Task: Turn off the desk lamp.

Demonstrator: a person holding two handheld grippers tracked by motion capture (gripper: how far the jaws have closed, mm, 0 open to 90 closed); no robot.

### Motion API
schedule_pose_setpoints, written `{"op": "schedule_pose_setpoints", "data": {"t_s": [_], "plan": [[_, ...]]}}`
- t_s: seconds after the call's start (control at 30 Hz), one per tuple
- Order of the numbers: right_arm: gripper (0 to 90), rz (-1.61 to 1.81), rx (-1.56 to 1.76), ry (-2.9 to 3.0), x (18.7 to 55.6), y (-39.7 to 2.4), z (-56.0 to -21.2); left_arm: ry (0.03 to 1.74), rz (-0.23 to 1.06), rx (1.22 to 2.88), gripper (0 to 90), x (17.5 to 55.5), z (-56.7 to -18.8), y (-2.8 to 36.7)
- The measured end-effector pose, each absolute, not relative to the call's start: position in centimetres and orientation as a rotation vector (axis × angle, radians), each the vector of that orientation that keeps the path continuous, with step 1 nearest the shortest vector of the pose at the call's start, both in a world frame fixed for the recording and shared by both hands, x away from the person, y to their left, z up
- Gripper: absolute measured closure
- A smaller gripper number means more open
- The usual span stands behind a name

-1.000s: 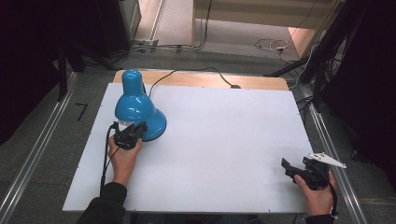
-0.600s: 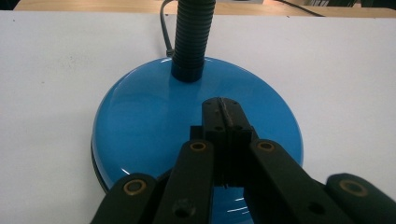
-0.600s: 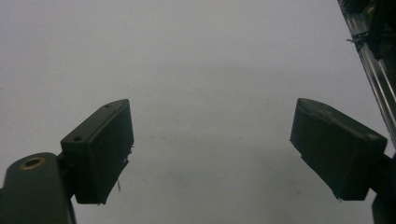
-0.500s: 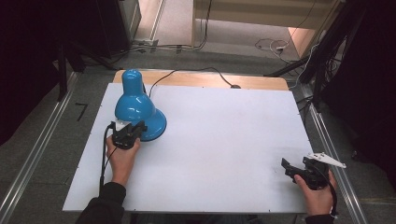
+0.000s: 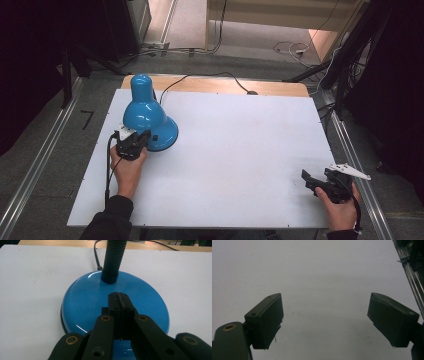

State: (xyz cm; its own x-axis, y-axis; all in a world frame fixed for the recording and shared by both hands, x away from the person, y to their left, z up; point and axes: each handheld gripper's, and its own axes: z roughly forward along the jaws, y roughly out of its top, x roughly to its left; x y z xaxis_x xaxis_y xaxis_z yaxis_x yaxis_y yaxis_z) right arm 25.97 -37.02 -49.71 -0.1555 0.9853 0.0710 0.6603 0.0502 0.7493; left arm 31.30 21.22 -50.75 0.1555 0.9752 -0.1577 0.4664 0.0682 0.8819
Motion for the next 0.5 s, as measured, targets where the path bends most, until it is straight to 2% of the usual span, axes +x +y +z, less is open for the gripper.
{"op": "schedule_pose_setpoints", "data": {"t_s": [0.23, 0.5], "plan": [[11.8, 0.914, 1.648, 1.866, 25.99, -37.03, -49.72, 1.465, 0.716, 1.527, 89.6, 31.06, -50.83, 21.81], [11.8, 0.913, 1.647, 1.866, 25.99, -37.03, -49.71, 1.483, 0.690, 1.488, 85.0, 30.89, -50.71, 22.27]]}}
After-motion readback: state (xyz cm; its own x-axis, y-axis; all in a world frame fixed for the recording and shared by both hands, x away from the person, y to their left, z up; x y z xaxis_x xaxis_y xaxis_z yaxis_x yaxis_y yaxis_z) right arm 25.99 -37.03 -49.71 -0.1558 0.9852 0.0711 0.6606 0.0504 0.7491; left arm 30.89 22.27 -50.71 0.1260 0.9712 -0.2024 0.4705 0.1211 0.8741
